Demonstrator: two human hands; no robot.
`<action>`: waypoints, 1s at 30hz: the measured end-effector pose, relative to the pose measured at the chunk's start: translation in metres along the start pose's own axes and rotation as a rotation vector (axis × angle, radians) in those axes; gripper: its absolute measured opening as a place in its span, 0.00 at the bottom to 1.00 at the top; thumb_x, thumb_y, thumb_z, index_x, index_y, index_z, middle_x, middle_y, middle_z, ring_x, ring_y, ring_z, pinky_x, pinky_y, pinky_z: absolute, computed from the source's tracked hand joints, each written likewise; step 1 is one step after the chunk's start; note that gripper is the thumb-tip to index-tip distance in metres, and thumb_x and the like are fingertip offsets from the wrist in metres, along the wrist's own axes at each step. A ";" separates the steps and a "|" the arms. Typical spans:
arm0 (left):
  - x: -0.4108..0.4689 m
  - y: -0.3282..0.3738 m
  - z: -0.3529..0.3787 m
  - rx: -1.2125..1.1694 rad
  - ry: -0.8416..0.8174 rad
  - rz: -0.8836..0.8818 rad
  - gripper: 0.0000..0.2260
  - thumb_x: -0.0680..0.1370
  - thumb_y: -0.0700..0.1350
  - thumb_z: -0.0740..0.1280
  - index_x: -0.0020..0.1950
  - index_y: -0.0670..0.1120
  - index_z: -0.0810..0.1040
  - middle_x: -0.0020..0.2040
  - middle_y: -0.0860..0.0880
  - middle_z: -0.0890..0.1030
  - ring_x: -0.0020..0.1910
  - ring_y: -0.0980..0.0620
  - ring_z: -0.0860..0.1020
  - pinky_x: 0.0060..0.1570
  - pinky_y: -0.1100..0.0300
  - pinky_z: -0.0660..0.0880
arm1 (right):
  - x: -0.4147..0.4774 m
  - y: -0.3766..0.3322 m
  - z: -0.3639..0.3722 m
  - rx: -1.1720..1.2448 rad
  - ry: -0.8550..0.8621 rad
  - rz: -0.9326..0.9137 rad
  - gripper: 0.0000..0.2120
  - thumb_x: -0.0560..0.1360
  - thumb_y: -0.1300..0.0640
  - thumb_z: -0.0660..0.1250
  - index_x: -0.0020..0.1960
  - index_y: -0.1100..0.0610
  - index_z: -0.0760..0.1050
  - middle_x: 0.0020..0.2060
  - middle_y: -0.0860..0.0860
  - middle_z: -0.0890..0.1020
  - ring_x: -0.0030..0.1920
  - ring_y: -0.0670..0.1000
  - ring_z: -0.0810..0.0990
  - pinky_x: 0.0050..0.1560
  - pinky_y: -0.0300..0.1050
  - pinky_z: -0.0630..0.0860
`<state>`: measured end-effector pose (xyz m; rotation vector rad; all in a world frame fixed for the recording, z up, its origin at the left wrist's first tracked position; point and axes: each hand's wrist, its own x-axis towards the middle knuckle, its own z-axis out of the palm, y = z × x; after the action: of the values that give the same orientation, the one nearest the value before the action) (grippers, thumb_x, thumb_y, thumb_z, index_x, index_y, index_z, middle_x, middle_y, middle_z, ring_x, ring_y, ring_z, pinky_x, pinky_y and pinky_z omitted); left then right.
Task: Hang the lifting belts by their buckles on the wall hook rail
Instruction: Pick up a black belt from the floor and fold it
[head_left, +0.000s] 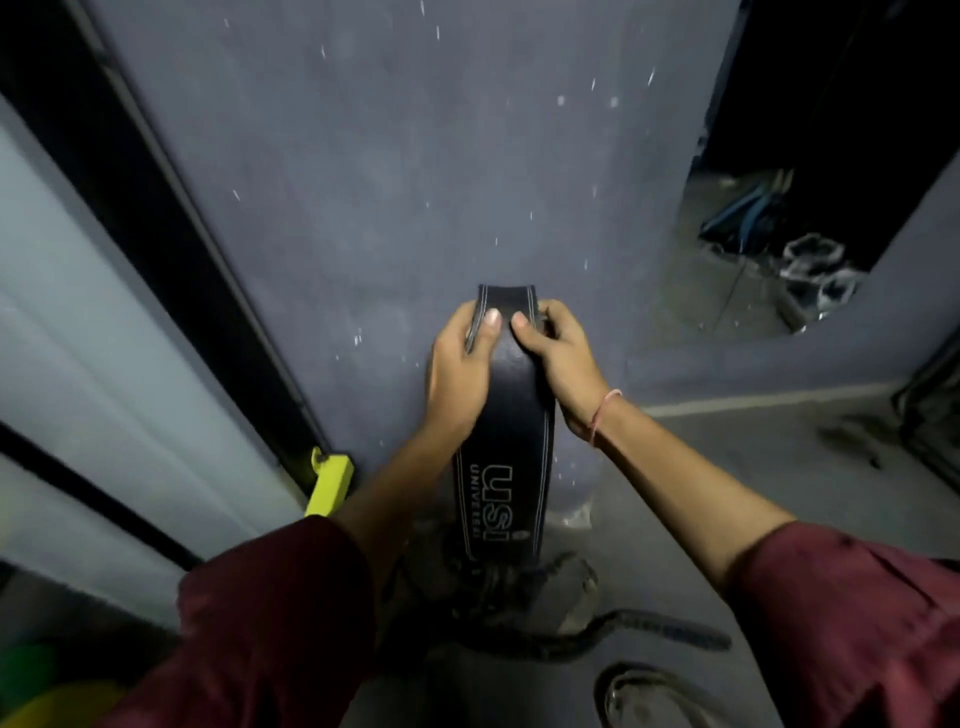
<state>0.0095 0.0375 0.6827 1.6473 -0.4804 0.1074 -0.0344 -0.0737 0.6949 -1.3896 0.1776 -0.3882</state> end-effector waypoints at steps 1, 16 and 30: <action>0.010 0.021 0.001 -0.055 0.011 0.019 0.12 0.82 0.46 0.63 0.61 0.42 0.78 0.55 0.46 0.84 0.57 0.47 0.82 0.62 0.47 0.76 | -0.001 -0.019 -0.003 -0.030 -0.012 -0.048 0.06 0.81 0.63 0.64 0.57 0.61 0.73 0.42 0.50 0.80 0.38 0.40 0.81 0.42 0.32 0.77; 0.107 0.241 -0.019 -0.436 -0.104 -0.010 0.09 0.82 0.38 0.61 0.58 0.36 0.77 0.52 0.35 0.83 0.46 0.43 0.82 0.49 0.48 0.81 | 0.003 -0.195 0.010 -0.050 -0.121 -0.392 0.05 0.80 0.69 0.61 0.50 0.63 0.73 0.42 0.50 0.80 0.41 0.42 0.79 0.46 0.35 0.76; 0.148 0.271 -0.041 -0.489 -0.191 0.117 0.07 0.81 0.33 0.61 0.53 0.42 0.77 0.44 0.45 0.83 0.42 0.49 0.82 0.43 0.55 0.80 | 0.035 -0.247 0.052 -0.135 0.037 -0.512 0.12 0.82 0.60 0.62 0.40 0.56 0.69 0.30 0.45 0.67 0.30 0.41 0.64 0.33 0.36 0.63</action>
<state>0.0516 0.0250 0.9913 1.1542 -0.6891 -0.0787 -0.0240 -0.0705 0.9495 -1.5564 -0.1302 -0.8390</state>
